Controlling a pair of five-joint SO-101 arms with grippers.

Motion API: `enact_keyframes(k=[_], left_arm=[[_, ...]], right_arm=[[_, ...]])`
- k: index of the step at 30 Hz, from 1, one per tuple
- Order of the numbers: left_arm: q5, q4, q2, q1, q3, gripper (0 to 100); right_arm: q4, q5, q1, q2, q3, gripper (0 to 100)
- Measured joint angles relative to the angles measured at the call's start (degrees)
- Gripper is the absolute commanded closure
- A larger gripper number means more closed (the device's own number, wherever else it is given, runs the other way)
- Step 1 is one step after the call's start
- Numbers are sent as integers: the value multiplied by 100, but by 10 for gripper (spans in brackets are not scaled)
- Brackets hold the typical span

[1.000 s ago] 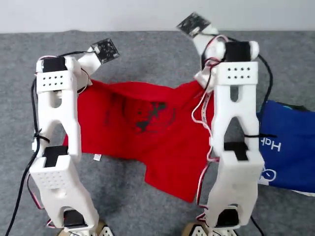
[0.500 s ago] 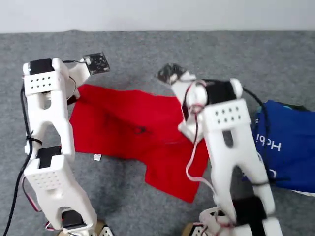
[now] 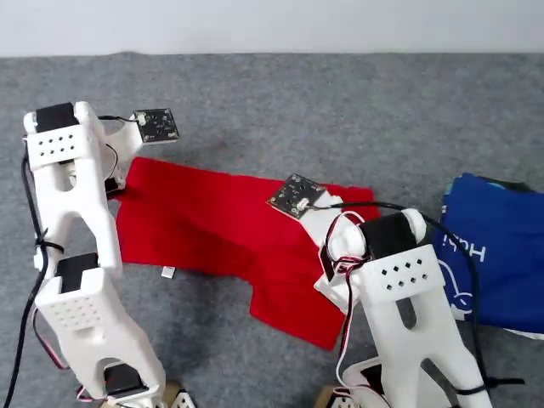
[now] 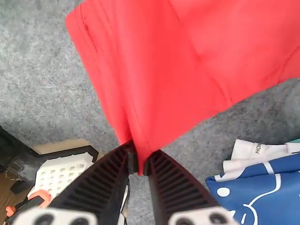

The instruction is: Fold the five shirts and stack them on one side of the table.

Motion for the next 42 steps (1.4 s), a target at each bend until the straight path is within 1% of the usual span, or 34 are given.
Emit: enact_keyframes(k=[4, 5, 9, 16, 18, 19, 21, 23, 25, 27, 29, 33, 38, 42], left_arm=[[527, 0, 0, 0, 0, 884], [633, 0, 0, 0, 0, 884], [730, 0, 0, 0, 0, 884], [738, 0, 0, 0, -132, 888], [756, 0, 0, 0, -422, 890], [756, 0, 0, 0, -598, 901], [897, 0, 0, 0, -941, 945], [1380, -211, -9, 97, -1046, 994], [2004, -580, -9, 255, -1011, 994], [2541, -976, -9, 396, -765, 994], [2945, -1345, -9, 563, -352, 994], [3578, -2180, 0, 853, 580, 994], [3754, -3121, 0, 870, 1662, 992], [3763, -3376, 53, 756, 2057, 992]], right_arm=[[0, 0, -9, -53, 18, 771], [0, -35, -9, -53, 18, 745], [0, -519, -9, -53, 18, 734], [-26, -607, -9, -53, 18, 736], [-185, -607, -9, -53, -53, 757], [-369, -607, -9, -53, -105, 793], [-844, -607, -18, -18, -176, 895], [-1398, -607, -9, 211, -193, 995], [-1960, -607, 44, 624, -193, 966], [-2488, -607, 158, 1160, -264, 971], [-2919, -607, 299, 1767, -519, 991], [-3516, -633, 466, 3103, -1275, 988], [-3508, -633, 818, 4844, -2453, 988], [-2980, -633, 1178, 6057, -3508, 988]])
